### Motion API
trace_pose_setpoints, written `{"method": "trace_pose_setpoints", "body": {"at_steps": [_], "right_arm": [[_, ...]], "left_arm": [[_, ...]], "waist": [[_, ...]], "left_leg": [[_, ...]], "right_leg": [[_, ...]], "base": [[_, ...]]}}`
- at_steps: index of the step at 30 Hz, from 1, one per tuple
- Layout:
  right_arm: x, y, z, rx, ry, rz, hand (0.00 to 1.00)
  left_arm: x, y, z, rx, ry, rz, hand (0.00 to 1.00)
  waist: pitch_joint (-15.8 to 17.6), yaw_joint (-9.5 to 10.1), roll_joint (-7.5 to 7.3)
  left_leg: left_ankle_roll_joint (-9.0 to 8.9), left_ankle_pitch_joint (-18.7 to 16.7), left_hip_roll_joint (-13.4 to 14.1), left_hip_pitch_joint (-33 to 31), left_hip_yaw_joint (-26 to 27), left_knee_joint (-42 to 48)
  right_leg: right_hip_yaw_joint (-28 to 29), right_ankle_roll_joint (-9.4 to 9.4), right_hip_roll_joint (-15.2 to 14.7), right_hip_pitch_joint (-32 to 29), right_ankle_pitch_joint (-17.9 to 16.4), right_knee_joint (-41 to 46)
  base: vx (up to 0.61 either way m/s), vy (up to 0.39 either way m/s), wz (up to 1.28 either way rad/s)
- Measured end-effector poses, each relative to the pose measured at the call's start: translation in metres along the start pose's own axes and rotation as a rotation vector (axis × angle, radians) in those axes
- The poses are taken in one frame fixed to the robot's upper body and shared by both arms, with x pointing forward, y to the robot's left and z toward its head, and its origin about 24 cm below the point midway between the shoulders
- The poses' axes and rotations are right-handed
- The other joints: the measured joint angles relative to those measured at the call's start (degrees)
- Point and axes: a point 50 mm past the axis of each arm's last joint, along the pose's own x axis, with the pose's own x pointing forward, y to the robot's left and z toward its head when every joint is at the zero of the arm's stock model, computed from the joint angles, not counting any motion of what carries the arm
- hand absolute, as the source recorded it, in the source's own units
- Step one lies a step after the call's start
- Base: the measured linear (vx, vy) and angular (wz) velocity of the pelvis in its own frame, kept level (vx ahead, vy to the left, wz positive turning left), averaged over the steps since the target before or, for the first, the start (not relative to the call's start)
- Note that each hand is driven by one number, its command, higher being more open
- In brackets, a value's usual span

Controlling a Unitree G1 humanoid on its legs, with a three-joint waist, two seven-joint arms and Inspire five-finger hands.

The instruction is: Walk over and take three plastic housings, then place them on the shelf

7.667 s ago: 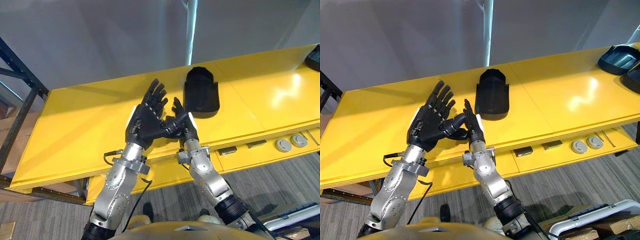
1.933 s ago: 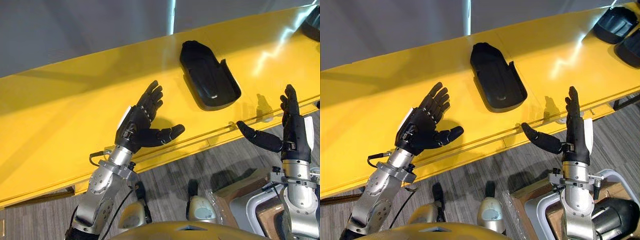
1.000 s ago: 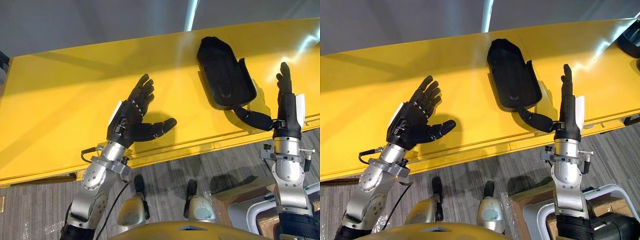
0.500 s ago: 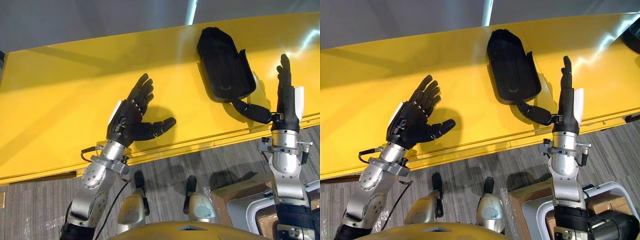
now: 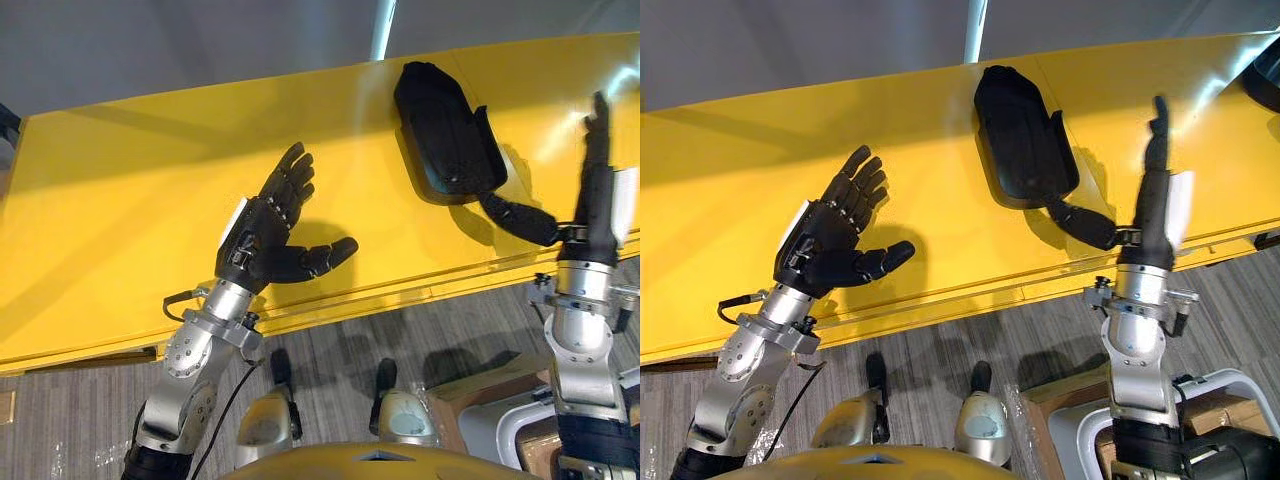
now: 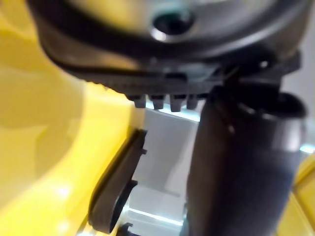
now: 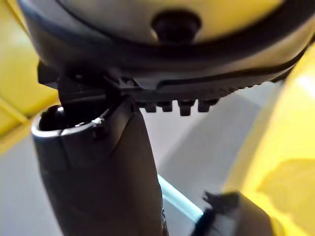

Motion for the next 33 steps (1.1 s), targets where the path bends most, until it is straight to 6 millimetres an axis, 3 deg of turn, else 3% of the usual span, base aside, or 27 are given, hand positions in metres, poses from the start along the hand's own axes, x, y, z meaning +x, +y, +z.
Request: {"method": "trace_pose_setpoints", "body": {"at_steps": [3,5,8,12,14,17,21,24,25,27,29,32,33], "right_arm": [[-0.002,-0.007,0.019,0.043,-0.075,-0.12,1.0],[-0.008,-0.005,0.02,0.074,-0.056,-0.17,1.0],[-0.021,-0.002,0.015,0.103,0.011,-0.185,1.0],[-0.049,0.002,-0.004,0.146,0.245,-0.19,1.0],[-0.074,0.006,-0.014,0.188,0.421,-0.255,1.0],[-0.1,0.012,-0.018,0.206,0.555,-0.285,1.0],[-0.113,0.012,-0.018,0.204,0.614,-0.282,1.0],[-0.116,0.009,-0.019,0.194,0.626,-0.282,1.0],[-0.116,0.009,-0.019,0.198,0.625,-0.276,1.0],[-0.116,0.01,-0.02,0.234,0.635,-0.264,1.0],[-0.119,0.019,-0.019,0.319,0.664,-0.211,1.0],[-0.126,0.032,-0.019,0.36,0.672,-0.091,1.0],[-0.128,0.035,-0.019,0.369,0.676,-0.078,1.0]], "left_arm": [[0.001,-0.004,-0.001,-0.02,-0.013,-0.004,1.0],[0.003,-0.006,0.0,-0.031,-0.023,-0.012,1.0],[0.005,-0.009,0.001,-0.038,-0.033,-0.031,1.0],[0.01,-0.021,0.0,-0.103,-0.052,-0.073,1.0],[0.013,-0.036,-0.005,-0.206,-0.054,-0.081,1.0],[0.016,-0.05,-0.01,-0.322,-0.047,-0.062,1.0],[0.02,-0.055,-0.021,-0.333,0.003,-0.025,1.0],[0.023,-0.054,-0.032,-0.329,0.052,0.017,1.0],[0.023,-0.053,-0.033,-0.325,0.058,0.029,1.0],[0.022,-0.052,-0.035,-0.309,0.071,0.062,1.0],[0.015,-0.047,-0.037,-0.287,0.076,0.127,1.0],[0.002,-0.036,-0.041,-0.287,0.093,0.206,1.0],[0.0,-0.034,-0.042,-0.287,0.098,0.22,1.0]], "waist": [[-3.66,-0.1,-0.03],[-5.92,-0.21,-0.31],[-7.99,-0.19,-0.4],[-9.0,-0.75,-0.01],[-9.81,-2.56,0.9],[-10.2,-4.43,0.97],[-12.0,-6.39,0.54],[-12.06,-7.14,0.1],[-12.07,-7.13,0.07],[-12.17,-6.8,0.27],[-12.41,-5.28,1.69],[-12.01,-4.76,2.94],[-11.94,-4.66,3.13]], "left_leg": [[0.11,0.02,0.15,1.57,1.74,0.05],[-0.04,-0.75,0.17,3.38,3.05,0.02],[-0.15,-1.58,0.1,4.82,5.06,-0.04],[-0.53,-2.97,0.06,7.47,8.56,-0.26],[-0.59,-3.3,0.0,7.81,12.55,-0.26],[-1.06,-4.0,0.28,8.97,17.63,-0.22],[-2.41,-5.18,1.21,9.34,23.67,0.02],[-2.93,-7.29,2.17,9.63,25.04,1.83],[-3.05,-8.24,2.29,9.43,24.48,2.86],[-1.82,-13.33,2.27,6.49,16.7,10.1],[-0.29,-19.59,3.81,3.12,5.58,20.93],[0.37,-22.78,3.82,0.49,-2.69,30.65],[0.36,-23.13,3.69,0.31,-3.31,31.28]], "right_leg": [[1.22,0.17,0.17,0.69,0.14,-0.43],[2.02,0.4,0.23,2.11,0.32,-1.34],[4.12,0.6,0.28,2.6,0.47,-2.03],[7.73,0.8,0.41,2.83,0.55,-2.03],[11.69,1.44,0.75,0.42,0.9,-2.11],[17.17,1.09,2.14,-1.49,2.61,-3.25],[23.39,0.67,4.59,-4.91,3.99,-4.14],[26.38,0.47,6.32,-6.34,4.05,-4.34],[27.0,0.28,6.6,-6.56,3.99,-4.28],[29.61,-0.55,7.63,-6.79,4.18,-3.88],[33.79,-1.55,10.29,-6.74,5.07,-3.82],[36.94,-1.62,11.71,-6.61,5.02,-2.85],[37.27,-1.62,11.77,-6.6,5.01,-2.8]], "base": [[0.06,0.0,-0.21],[0.07,0.006,-0.38],[0.0,0.017,-0.39],[-0.06,0.031,-0.53],[-0.08,0.047,-0.88],[-0.01,0.02,-0.87],[0.02,-0.042,-0.83],[0.02,-0.07,-0.65],[0.04,-0.074,-0.71],[0.08,-0.046,-0.72],[0.11,-0.012,-1.03],[0.07,0.089,-0.81],[-0.01,0.129,-0.43]]}}
